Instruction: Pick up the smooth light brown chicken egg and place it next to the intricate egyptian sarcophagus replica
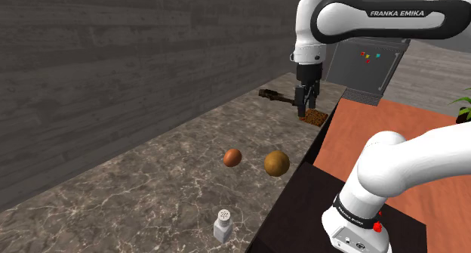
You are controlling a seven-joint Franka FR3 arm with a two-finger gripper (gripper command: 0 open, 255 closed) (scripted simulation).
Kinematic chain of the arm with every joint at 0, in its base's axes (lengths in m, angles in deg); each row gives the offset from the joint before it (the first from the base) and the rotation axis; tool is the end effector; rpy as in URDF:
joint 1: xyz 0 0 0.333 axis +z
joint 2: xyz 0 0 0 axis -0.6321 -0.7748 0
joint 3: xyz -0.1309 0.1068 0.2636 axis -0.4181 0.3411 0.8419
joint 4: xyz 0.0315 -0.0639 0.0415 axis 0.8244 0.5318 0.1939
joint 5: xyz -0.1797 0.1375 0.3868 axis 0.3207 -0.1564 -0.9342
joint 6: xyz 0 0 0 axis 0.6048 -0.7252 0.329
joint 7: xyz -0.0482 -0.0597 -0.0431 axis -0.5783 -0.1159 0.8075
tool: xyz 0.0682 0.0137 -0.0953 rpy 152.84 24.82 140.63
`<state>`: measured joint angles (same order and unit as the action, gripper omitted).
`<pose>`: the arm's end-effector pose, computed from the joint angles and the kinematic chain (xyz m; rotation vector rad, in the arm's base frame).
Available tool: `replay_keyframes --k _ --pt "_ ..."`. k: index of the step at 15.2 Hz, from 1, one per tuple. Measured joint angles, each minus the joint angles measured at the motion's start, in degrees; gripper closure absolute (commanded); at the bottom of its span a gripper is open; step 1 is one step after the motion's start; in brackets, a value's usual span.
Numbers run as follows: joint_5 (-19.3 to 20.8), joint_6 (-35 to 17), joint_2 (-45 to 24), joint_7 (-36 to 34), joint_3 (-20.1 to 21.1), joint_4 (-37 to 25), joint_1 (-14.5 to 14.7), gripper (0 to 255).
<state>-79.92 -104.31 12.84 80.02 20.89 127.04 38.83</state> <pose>0.3391 -0.0032 0.5227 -3.1130 -0.0273 0.3589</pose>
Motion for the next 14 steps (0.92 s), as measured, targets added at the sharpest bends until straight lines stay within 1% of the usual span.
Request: replay_keyframes --k 1,3,8,12,14 --pt "0.0 0.0 0.0 0.0 0.0 0.0 0.0 0" --pt "-1.6 -1.5 -0.6 -4.0 2.2 0.8 -0.4 0" --pt "-7.3 -8.1 -4.0 -20.3 10.4 3.2 -1.9 0" --pt "-10.5 -14.0 -9.0 -33.4 16.7 3.3 -3.8 0" --pt "-11.6 -17.6 -13.2 -40.2 20.1 2.3 -5.0 0"
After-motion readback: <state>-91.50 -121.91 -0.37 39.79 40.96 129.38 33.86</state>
